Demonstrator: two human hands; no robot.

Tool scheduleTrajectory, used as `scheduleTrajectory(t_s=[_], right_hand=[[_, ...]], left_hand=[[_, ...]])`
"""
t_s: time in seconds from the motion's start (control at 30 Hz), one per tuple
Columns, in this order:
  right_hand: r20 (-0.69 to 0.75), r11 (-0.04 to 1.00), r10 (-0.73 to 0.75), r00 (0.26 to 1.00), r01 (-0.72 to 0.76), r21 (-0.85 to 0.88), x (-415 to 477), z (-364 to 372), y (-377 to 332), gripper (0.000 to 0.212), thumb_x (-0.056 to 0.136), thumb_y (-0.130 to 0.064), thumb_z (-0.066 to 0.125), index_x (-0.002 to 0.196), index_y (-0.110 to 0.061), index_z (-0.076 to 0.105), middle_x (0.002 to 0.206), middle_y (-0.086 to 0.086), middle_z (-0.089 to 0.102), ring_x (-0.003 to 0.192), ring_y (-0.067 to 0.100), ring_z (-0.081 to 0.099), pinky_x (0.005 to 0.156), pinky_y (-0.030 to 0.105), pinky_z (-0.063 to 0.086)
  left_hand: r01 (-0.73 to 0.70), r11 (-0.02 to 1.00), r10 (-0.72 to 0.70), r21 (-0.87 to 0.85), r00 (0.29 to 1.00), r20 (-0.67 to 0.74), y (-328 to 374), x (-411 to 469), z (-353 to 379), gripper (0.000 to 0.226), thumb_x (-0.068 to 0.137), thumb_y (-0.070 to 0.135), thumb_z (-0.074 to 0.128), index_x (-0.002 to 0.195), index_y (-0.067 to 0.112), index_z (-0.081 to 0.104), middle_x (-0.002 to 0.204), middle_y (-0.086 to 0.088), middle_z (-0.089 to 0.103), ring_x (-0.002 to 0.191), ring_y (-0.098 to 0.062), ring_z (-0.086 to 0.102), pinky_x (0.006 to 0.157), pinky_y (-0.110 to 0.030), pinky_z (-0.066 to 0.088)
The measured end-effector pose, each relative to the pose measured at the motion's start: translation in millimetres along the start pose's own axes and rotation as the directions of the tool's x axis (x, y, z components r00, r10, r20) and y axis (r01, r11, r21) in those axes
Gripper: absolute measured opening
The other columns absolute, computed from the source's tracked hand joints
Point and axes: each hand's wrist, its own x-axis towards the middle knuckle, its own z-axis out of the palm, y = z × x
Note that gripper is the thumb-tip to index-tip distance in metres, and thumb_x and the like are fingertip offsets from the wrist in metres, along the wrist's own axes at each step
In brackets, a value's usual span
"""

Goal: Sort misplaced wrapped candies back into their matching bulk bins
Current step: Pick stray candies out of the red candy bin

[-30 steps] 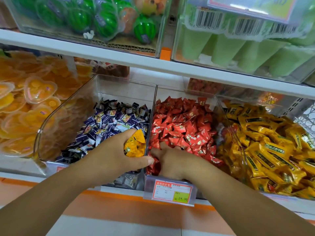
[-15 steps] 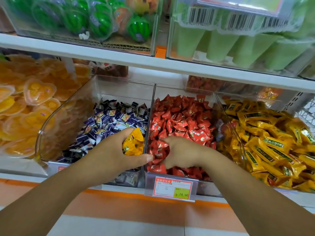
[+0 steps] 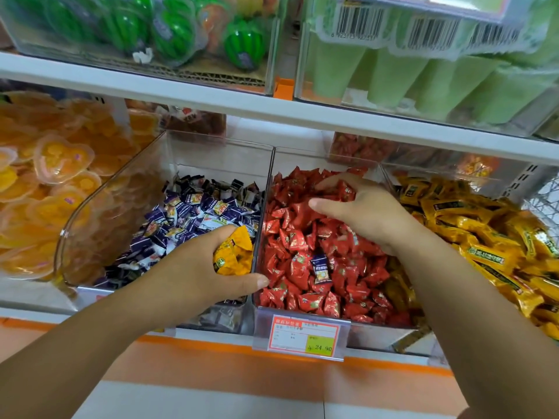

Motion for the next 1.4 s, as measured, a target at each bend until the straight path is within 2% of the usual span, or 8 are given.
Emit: scheduleTrajectory(t_s=[0.17, 0.4, 0.7, 0.83, 0.93, 1.03, 1.27, 1.4], right_hand=[[0.138, 1.000, -0.016, 0.990, 0.013, 0.020, -3, -17, -2, 0.049, 0.080, -0.054, 0.067, 0.126, -0.048, 0.053, 0.139, -0.016, 0.044, 0.106, 0.012, 0.060, 0.081, 0.027, 0.055], [0.209, 0.887, -0.095, 0.973, 0.178, -0.426, -30, -21, 0, 0.009, 0.090, -0.030, 0.065, 0.090, -0.032, 0.074, 0.090, -0.022, 0.066, 0.083, -0.006, 0.059, 0.069, 0.008, 0.041], [0.413, 0.655, 0.064, 0.908, 0.274, -0.704, -20, 48, 28, 0.060, 0.084, -0.037, 0.065, 0.139, -0.027, 0.043, 0.136, 0.003, 0.050, 0.126, 0.027, 0.044, 0.099, 0.037, 0.043], [0.367, 0.773, 0.013, 0.930, 0.223, -0.594, -16, 42, 27, 0.040, 0.084, -0.021, 0.063, 0.124, -0.023, 0.061, 0.121, 0.000, 0.062, 0.109, 0.020, 0.056, 0.085, 0.028, 0.045], [0.350, 0.883, 0.007, 0.937, 0.158, -0.441, -15, 22, 26, 0.034, 0.085, -0.013, 0.066, 0.117, -0.025, 0.066, 0.118, -0.004, 0.063, 0.102, 0.015, 0.059, 0.083, 0.024, 0.048], [0.320, 0.964, -0.038, 0.947, 0.119, -0.238, -19, 7, 29, 0.030, 0.087, -0.013, 0.067, 0.109, -0.034, 0.067, 0.114, -0.013, 0.065, 0.106, 0.008, 0.060, 0.090, 0.016, 0.045], [0.265, 0.996, -0.051, 0.963, 0.068, -0.053, -26, 5, 23, 0.009, 0.090, -0.023, 0.065, 0.092, -0.027, 0.058, 0.095, -0.006, 0.073, 0.083, 0.028, 0.067, 0.078, 0.041, 0.054], [0.262, 0.999, -0.033, 0.964, 0.036, -0.004, -28, 3, 14, 0.005, 0.092, -0.028, 0.063, 0.096, -0.027, 0.060, 0.091, -0.019, 0.073, 0.102, 0.038, 0.063, 0.094, 0.054, 0.048]], left_hand=[[-0.007, 1.000, 0.007, -0.009, 1.000, -0.008, -2, 2, 1, 0.120, 0.044, 0.069, 0.066, 0.150, 0.037, 0.020, 0.127, 0.026, 0.047, 0.107, 0.000, 0.059, 0.088, -0.016, 0.045], [-0.014, 1.000, 0.015, 0.005, 1.000, -0.013, -4, 1, 1, 0.121, 0.042, 0.073, 0.065, 0.150, 0.039, 0.020, 0.136, 0.022, 0.046, 0.099, -0.008, 0.067, 0.088, -0.028, 0.055], [0.017, 0.997, -0.016, 0.071, 1.000, -0.006, 0, -1, 0, 0.119, 0.048, 0.072, 0.064, 0.151, 0.039, 0.014, 0.151, 0.021, 0.029, 0.099, 0.005, 0.053, 0.078, -0.010, 0.042], [0.035, 0.991, -0.034, 0.129, 0.999, -0.010, 2, -1, 0, 0.106, 0.065, 0.063, 0.068, 0.151, 0.039, 0.011, 0.156, 0.018, 0.021, 0.088, 0.010, 0.048, 0.062, -0.004, 0.038], [0.023, 0.995, -0.022, 0.098, 1.000, -0.006, 0, 0, 0, 0.113, 0.057, 0.067, 0.067, 0.152, 0.038, 0.012, 0.156, 0.017, 0.024, 0.127, -0.004, 0.043, 0.087, -0.014, 0.038], [0.009, 0.997, -0.009, 0.072, 1.000, 0.002, -2, 1, 0, 0.119, 0.048, 0.072, 0.063, 0.151, 0.039, 0.015, 0.154, 0.016, 0.029, 0.120, -0.001, 0.050, 0.089, -0.019, 0.043], [0.008, 0.995, -0.007, 0.101, 1.000, -0.013, -2, -1, 0, 0.110, 0.061, 0.069, 0.067, 0.151, 0.038, 0.013, 0.154, 0.016, 0.030, 0.128, -0.008, 0.046, 0.093, -0.020, 0.041], [0.035, 0.989, -0.031, 0.146, 0.999, -0.028, 2, -4, 1, 0.101, 0.071, 0.063, 0.067, 0.151, 0.040, 0.010, 0.156, 0.018, 0.022, 0.088, 0.011, 0.048, 0.063, -0.005, 0.039]])
